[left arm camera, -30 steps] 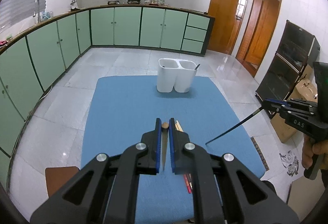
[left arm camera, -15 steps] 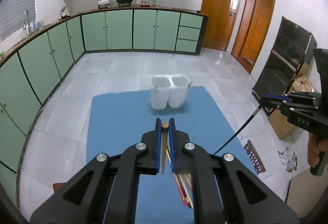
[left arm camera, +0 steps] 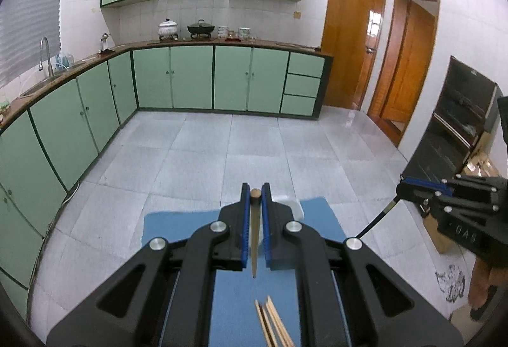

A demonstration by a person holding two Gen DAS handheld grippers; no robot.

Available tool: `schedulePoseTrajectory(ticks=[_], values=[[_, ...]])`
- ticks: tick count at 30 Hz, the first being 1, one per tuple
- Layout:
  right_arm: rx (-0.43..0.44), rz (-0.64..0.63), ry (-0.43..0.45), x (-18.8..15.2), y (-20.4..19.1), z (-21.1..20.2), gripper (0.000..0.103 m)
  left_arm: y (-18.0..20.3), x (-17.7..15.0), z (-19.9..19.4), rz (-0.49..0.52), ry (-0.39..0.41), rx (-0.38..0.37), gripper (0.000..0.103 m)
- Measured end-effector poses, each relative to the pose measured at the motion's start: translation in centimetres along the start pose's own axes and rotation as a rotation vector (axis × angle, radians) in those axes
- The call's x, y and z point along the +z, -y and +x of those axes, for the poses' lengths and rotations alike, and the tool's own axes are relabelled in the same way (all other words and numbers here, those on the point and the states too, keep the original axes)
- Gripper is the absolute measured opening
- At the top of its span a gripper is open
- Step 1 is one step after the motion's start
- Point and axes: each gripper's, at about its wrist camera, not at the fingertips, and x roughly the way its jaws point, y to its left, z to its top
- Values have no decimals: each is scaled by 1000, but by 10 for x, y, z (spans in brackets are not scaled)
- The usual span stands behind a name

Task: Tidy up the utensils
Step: 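Lift and carry both chopsticks upright toward the white holder, then drop the chopsticks into the holder compartments and open both tools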

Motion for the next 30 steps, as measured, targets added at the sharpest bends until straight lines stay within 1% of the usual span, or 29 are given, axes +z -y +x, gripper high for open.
schedulePoseTrajectory(ticks=[3, 6, 8, 11, 13, 16, 20, 22, 24, 25, 26, 30], values=[[-4, 24, 17, 22, 7, 17, 6, 1, 19, 19, -20, 8, 8, 6], [-3, 42, 32, 38, 12, 34, 6, -2, 36, 47, -48, 22, 22, 6], [-12, 48, 42, 47, 18, 52, 6, -2, 40, 63, -57, 31, 38, 6], [-28, 53, 48, 54, 26, 79, 6, -2, 43, 84, -81, 76, 61, 6], [-29, 70, 44, 53, 33, 98, 6, -1, 40, 104, -96, 84, 61, 6], [-34, 97, 23, 47, 45, 130, 6, 1, 30, 134, -85, 72, 56, 6], [-32, 127, -37, 28, 63, 169, 6, -4, 6, 169, -91, 10, 41, 6], [-25, 135, -64, 18, 67, 181, 7, -10, -7, 181, -104, -24, 36, 8], [-33, 143, -71, 8, 72, 184, 10, -16, -19, 183, -107, -43, 45, 20], [-37, 143, -69, 6, 72, 184, 12, -21, -21, 183, -107, -46, 52, 33], [-38, 138, -66, 3, 72, 182, 13, -23, -23, 180, -108, -43, 59, 39], [-28, 137, -46, -3, 77, 165, 14, -34, -23, 155, -93, -25, 67, 41]])
